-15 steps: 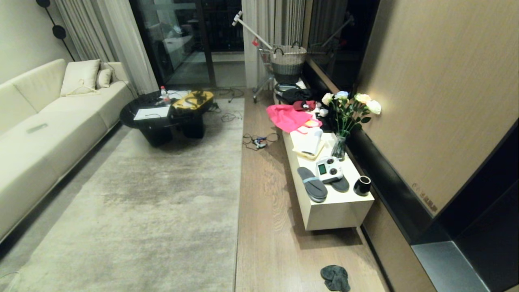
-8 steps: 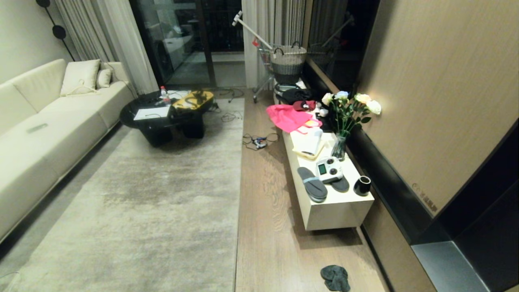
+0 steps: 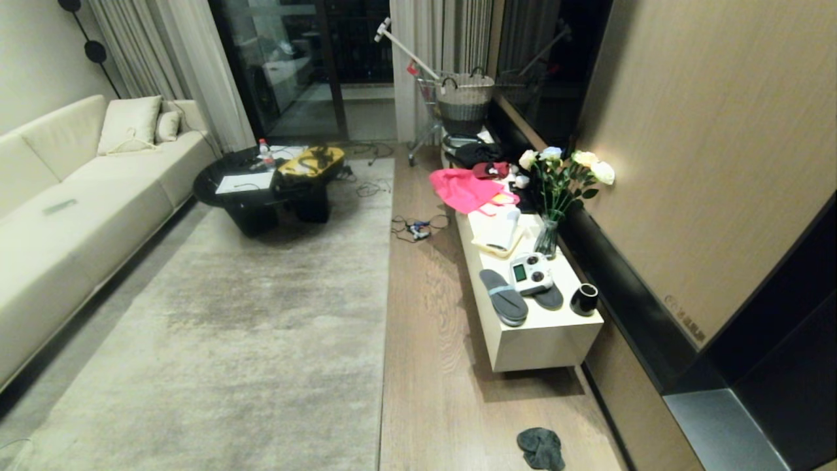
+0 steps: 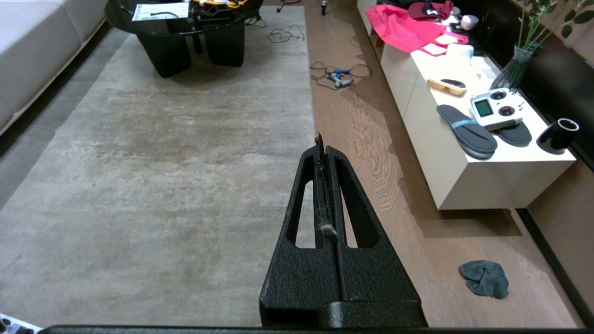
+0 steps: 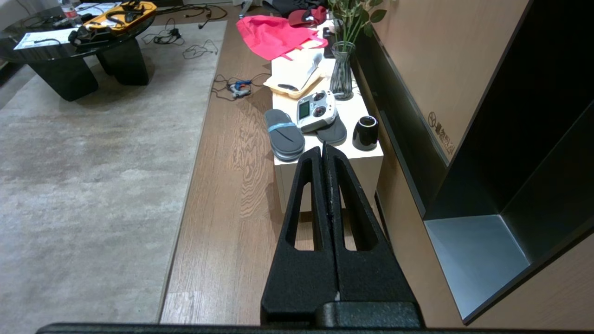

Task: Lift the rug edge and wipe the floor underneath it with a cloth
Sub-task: Pick up the rag

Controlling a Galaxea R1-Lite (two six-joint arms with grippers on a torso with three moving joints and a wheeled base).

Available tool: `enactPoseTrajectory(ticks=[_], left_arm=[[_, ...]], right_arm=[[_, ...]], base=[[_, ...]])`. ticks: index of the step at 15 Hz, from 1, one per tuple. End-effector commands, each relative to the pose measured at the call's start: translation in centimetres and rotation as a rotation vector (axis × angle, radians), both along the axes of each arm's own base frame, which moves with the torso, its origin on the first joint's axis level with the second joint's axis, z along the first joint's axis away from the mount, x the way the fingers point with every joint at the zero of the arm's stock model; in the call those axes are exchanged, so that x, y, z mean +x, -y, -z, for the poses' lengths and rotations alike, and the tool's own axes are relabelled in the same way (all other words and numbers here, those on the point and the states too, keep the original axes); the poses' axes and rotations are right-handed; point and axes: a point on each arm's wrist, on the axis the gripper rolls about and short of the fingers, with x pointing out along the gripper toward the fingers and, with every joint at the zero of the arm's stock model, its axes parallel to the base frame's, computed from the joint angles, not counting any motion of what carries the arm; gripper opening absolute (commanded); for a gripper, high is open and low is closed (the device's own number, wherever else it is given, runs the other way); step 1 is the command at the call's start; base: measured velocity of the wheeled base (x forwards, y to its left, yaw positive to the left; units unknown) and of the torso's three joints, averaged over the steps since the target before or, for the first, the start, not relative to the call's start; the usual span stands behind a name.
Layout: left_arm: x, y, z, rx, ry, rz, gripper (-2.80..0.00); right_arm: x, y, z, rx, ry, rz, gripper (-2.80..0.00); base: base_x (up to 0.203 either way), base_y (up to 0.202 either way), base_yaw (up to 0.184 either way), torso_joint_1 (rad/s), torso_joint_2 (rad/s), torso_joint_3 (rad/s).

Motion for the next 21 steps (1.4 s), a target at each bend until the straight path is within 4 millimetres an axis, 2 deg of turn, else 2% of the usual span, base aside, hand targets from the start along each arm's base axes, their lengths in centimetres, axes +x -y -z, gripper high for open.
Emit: enactPoseTrajectory(ticks=[1,21], left_arm=[[0.00,0.00,0.00,0.000,0.000,0.000,-2.80],[0.00,0.00,0.00,0.000,0.000,0.000,-2.80]], right_arm=[[0.01,0.00,-0.01,0.000,0.000,-0.001,-2.80],[0.01,0.00,-0.01,0.000,0.000,0.000,-2.80]], base=[[0.000,0.000,0.000,0.000,0.00,0.000],[0.000,0.000,0.000,0.000,0.00,0.000]])
